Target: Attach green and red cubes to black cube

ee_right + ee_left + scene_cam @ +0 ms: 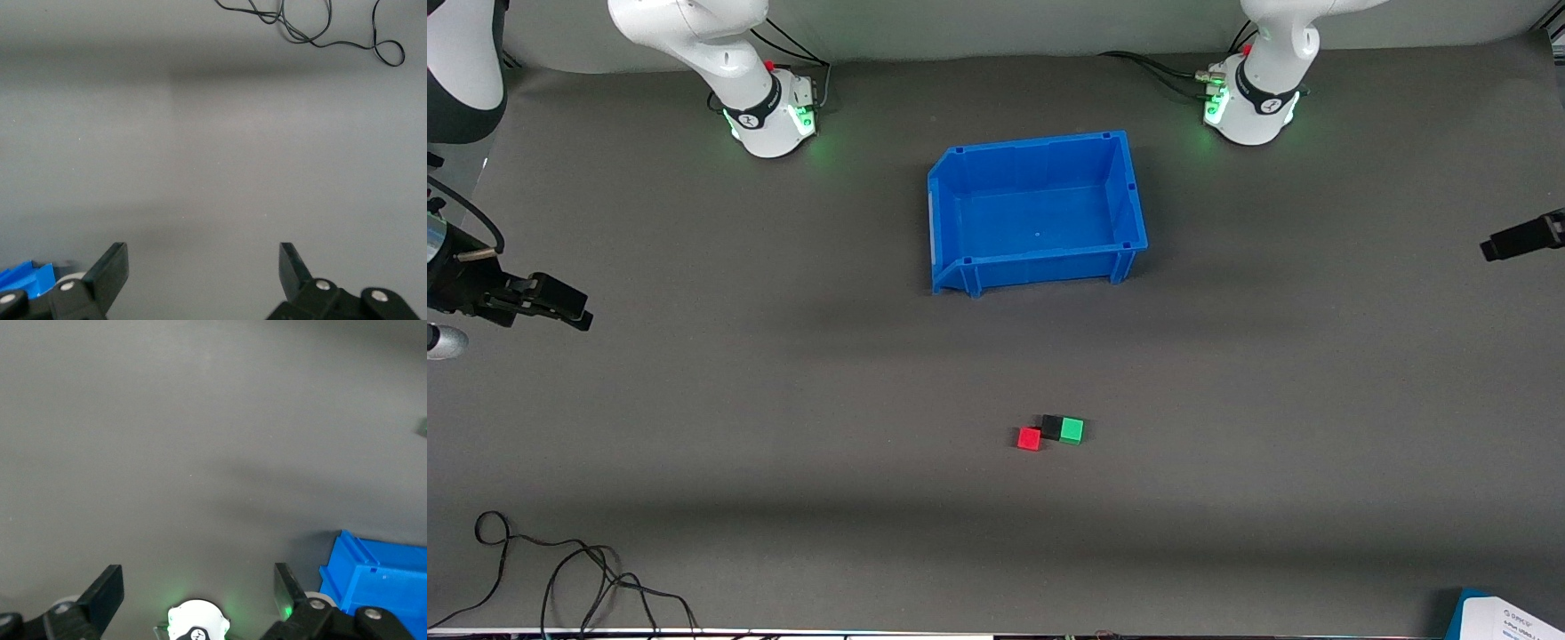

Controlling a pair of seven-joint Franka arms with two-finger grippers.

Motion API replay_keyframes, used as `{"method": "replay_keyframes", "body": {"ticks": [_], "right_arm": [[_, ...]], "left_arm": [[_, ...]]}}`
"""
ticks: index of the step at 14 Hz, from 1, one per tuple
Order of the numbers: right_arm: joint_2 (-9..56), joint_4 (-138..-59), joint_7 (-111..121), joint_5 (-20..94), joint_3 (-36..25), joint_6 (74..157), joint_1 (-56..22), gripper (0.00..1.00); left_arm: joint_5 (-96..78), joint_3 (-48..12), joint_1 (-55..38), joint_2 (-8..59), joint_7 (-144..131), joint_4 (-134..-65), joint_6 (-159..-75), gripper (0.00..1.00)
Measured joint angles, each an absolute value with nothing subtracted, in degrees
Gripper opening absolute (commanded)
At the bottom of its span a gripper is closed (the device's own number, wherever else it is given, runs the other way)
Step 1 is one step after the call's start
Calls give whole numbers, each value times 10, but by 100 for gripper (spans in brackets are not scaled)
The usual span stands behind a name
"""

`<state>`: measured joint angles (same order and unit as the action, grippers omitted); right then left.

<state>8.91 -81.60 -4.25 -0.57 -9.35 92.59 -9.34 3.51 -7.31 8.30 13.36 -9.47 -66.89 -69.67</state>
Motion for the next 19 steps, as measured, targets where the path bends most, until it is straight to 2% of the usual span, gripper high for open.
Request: {"method": "replay_keyframes", "body": {"ticks": [8, 13, 19], "right_arm": [[95, -806, -40, -2, -93, 896, -94, 100], [95, -804, -39, 7, -92, 862, -95, 100], [99, -804, -36, 14, -89, 844, -95, 100]], "left_arm": [[34, -86, 80, 137, -73, -678, -708, 100], [33, -51, 5, 134, -70, -693, -706, 100], [22, -34, -8, 61, -50, -796, -773, 100]]}}
